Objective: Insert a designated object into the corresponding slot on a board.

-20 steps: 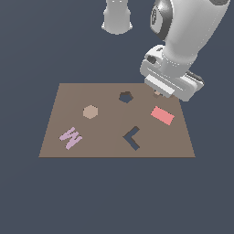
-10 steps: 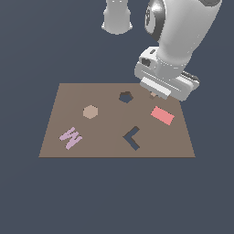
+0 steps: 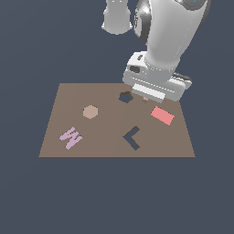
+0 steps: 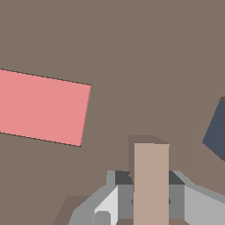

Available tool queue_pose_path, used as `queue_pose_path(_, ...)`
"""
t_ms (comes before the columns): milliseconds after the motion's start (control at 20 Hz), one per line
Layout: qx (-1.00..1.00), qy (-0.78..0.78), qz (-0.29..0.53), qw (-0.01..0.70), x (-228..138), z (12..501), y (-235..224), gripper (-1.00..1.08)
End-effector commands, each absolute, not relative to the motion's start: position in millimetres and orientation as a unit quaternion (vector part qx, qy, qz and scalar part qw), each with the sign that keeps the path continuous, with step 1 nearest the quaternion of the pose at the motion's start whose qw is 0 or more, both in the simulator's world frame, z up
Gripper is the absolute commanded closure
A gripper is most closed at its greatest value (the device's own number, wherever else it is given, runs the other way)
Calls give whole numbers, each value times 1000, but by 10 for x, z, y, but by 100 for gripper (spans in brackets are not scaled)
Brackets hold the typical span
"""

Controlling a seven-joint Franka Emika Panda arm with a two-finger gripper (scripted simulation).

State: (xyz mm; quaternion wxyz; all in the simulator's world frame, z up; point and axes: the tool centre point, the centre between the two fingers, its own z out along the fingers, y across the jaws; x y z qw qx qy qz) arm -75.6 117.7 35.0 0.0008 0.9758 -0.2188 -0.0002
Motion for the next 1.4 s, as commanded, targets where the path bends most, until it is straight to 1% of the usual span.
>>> queue_pose_path(0, 983, -183, 0, 1, -685, 355, 1070, 108)
queue_pose_path(350, 997, -72, 0, 1, -417, 367, 783, 108)
queue_pose_path(750, 998, 64, 1, 1, -14, 382, 531, 108)
queue_pose_path(1350, 970, 244, 1, 1, 612, 400, 403, 108)
